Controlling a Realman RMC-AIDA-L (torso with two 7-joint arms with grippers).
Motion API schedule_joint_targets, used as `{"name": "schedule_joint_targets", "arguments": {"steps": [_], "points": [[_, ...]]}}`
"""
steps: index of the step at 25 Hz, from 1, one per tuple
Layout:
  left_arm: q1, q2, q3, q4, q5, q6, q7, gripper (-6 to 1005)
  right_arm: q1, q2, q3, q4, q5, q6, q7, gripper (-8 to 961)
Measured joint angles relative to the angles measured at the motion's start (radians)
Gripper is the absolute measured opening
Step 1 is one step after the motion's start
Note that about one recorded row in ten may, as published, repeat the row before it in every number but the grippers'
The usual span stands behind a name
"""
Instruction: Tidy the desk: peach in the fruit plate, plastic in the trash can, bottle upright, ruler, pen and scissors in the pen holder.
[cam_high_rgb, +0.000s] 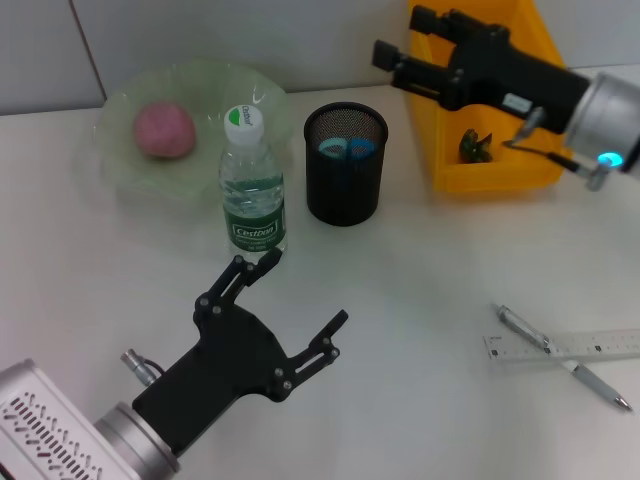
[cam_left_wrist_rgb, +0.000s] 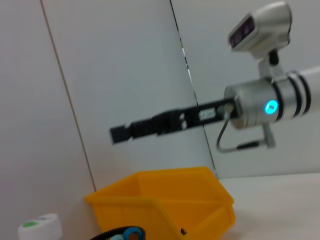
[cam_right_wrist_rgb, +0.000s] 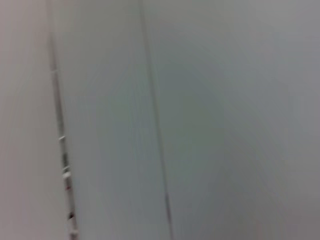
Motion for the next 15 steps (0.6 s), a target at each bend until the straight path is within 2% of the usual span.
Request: {"name": "schedule_joint_targets", "arguments": {"steps": [3, 5, 9, 15], "points": [[0.003, 0.0, 0.0, -0.001, 0.0, -0.002, 0.0, 856, -0.082, -0.007, -0.052, -0.218, -0.085, -0.039, 0.18, 719], [0.01, 0.0, -0.001, -0.005, 0.0, -0.005, 0.001, 856, -0.102, -0.015, -0.047, -0.339, -0.206, -0.087, 0.315, 768], [0.031, -0.004, 0.014, -0.019, 0.007, -0.043, 0.001, 856, -0.091, -0.037, -0.012, -0.475, -0.417, -0.194, 0.483, 805], [0.047, -0.008, 0.036, -0.033, 0.009, -0.076, 0.001, 856, -0.033, -0.074, 0.044, -0.601, -0.7, -0.366, 0.516, 837]]}}
